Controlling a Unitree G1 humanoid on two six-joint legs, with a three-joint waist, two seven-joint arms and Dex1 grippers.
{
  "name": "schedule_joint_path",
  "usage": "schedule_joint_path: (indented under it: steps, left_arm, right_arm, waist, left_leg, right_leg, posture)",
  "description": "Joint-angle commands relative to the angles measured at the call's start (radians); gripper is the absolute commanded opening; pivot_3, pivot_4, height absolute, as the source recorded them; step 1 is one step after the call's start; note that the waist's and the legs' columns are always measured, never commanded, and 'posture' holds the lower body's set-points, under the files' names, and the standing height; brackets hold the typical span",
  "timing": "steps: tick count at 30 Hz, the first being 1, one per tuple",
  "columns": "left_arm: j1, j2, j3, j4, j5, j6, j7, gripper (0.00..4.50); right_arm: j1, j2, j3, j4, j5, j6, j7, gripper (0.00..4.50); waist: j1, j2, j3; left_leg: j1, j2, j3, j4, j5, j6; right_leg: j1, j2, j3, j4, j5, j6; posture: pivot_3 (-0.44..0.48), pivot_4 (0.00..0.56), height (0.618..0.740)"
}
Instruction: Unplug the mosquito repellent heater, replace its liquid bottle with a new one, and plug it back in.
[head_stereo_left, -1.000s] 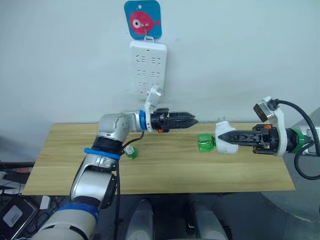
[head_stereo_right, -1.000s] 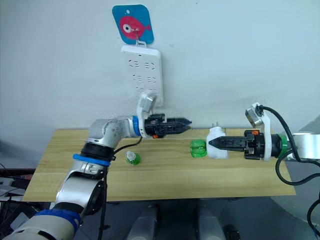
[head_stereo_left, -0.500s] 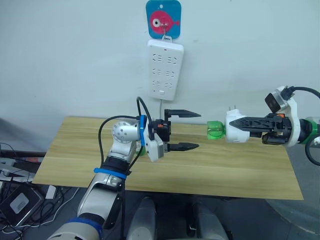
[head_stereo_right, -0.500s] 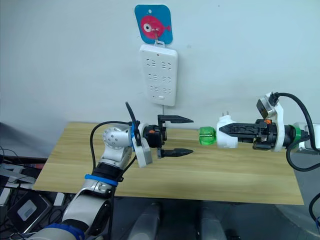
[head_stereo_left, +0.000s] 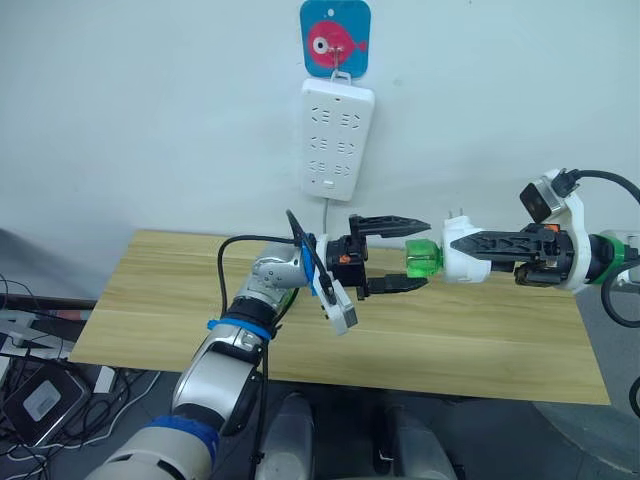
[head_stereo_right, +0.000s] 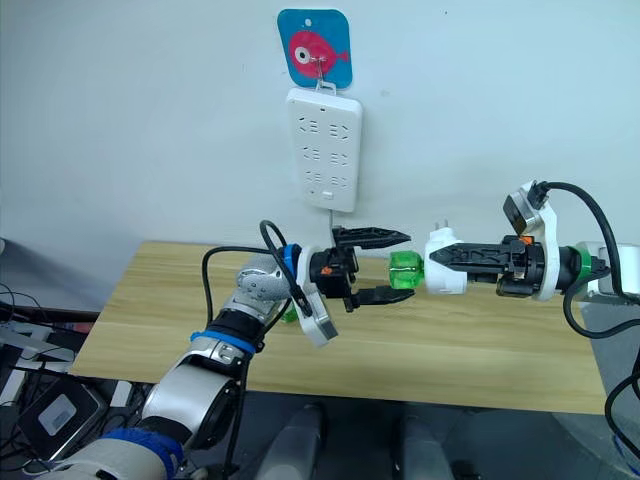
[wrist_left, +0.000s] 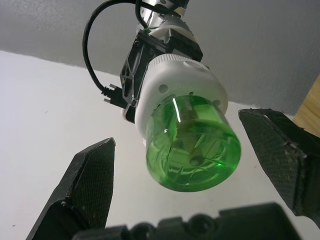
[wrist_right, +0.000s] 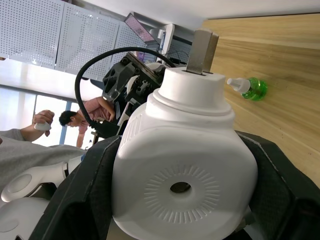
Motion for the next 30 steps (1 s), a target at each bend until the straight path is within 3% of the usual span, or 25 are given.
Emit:
schedule_joint_path:
  steps: [1,6,8,10,12,16,18,20,22,26,30]
  left_arm:
    - [-0.02,0.01,-0.034,0.004,0.026,-0.027,0.077,3.94]
    - [-0.031,0.037,-0.081,0.009,0.042,-0.033,0.142,2.38]
    - [-0.024,0.049,-0.135,-0.006,-0.043,0.012,0.128,2.24]
    - [0.01,0.063,-0.225,-0.066,-0.229,0.162,0.005,2.24]
    - [0.076,0.069,-0.259,-0.231,-0.487,0.524,-0.159,2.24]
    - [0.102,0.138,-0.226,-0.603,-0.937,1.346,-0.173,2.24]
    - [0.075,0.204,-0.191,-0.664,-1.179,1.765,-0.182,2.24]
    - [0.031,0.232,-0.136,-0.575,-1.366,2.121,-0.166,2.24]
    - [-0.006,0.219,-0.078,-0.454,-1.464,2.357,-0.12,2.24]
    - [-0.018,0.193,-0.025,-0.351,-1.46,2.559,-0.101,2.24]
    - [-0.015,0.16,0.038,-0.343,-1.453,2.651,-0.087,3.5]
  right_arm:
    - [-0.013,-0.007,-0.02,-0.017,0.025,0.005,0.01,3.11]
    - [-0.008,0.0,-0.019,-0.029,0.025,0.002,0.011,3.11]
    - [-0.009,-0.001,-0.018,-0.03,0.025,0.003,0.011,3.11]
    - [-0.009,-0.006,-0.019,-0.03,0.025,0.006,0.016,3.11]
    - [-0.009,-0.011,-0.019,-0.032,0.025,0.009,0.021,3.11]
    - [0.016,-0.04,-0.02,-0.078,0.025,0.018,0.039,3.11]
    - [0.03,-0.054,-0.014,-0.109,0.025,0.022,0.056,3.11]
    - [0.04,-0.057,-0.003,-0.14,0.025,0.011,0.053,3.11]
    - [0.047,-0.06,0.003,-0.166,0.025,-0.002,0.052,3.11]
    - [0.054,-0.064,0.016,-0.188,0.025,-0.027,0.035,3.11]
    - [0.067,-0.065,0.017,-0.187,0.025,-0.053,0.013,3.11]
  waist:
    - [0.0,0.0,0.0]
    - [0.0,0.0,0.0]
    - [0.0,0.0,0.0]
    - [-0.002,0.0,0.0]
    - [-0.008,0.0,0.0]
    - [-0.019,0.0,0.007]
    - [-0.026,0.0,0.008]
    - [-0.041,0.0,0.008]
    - [-0.051,0.0,0.008]
    - [-0.071,-0.001,0.009]
    - [-0.083,-0.001,0.009]
  left_leg:
    - [0.0,0.0,0.0,0.0,0.0,0.0]
    - [0.0,0.0,0.0,0.0,0.0,0.0]
    - [0.0,0.0,0.0,0.0,0.0,0.0]
    - [0.0,0.0,0.0,0.0,0.0,0.0]
    - [0.0,0.0,0.0,0.0,0.0,0.0]
    - [0.0,0.001,-0.004,0.0,0.0,0.0]
    - [0.0,0.001,-0.005,0.001,0.0,0.0]
    - [0.001,0.002,-0.007,0.001,0.0,0.0]
    - [0.001,0.001,-0.006,0.001,0.0,0.001]
    - [0.0,0.001,-0.005,0.001,0.0,0.001]
    - [0.001,0.001,-0.005,0.0,0.0,0.001]
  right_leg:
    - [0.0,0.0,0.0,0.0,0.0,0.0]
    - [0.0,0.0,0.0,0.0,0.0,0.0]
    - [0.0,0.0,0.0,0.001,0.0,0.0]
    - [0.0,0.0,0.0,0.001,0.0,0.0]
    - [0.0,0.0,0.0,0.001,0.0,0.0]
    - [0.0,0.0,-0.002,0.003,-0.001,0.0]
    - [0.0,0.001,-0.004,0.004,-0.004,0.004]
    - [0.0,0.002,-0.006,0.005,-0.004,0.003]
    - [0.001,0.002,-0.006,0.005,-0.004,0.003]
    - [0.001,0.001,-0.005,0.004,-0.005,0.004]
    - [0.0,0.002,-0.005,0.005,-0.005,0.003]
  posture:
    - [0.227,0.248,0.74]
    - [0.223,0.251,0.74]
    - [0.224,0.25,0.74]
    - [0.225,0.25,0.74]
    - [0.223,0.249,0.74]
    - [0.227,0.243,0.74]
    - [0.23,0.242,0.74]
    - [0.23,0.242,0.74]
    - [0.23,0.242,0.74]
    - [0.232,0.236,0.74]
    - [0.22,0.231,0.74]
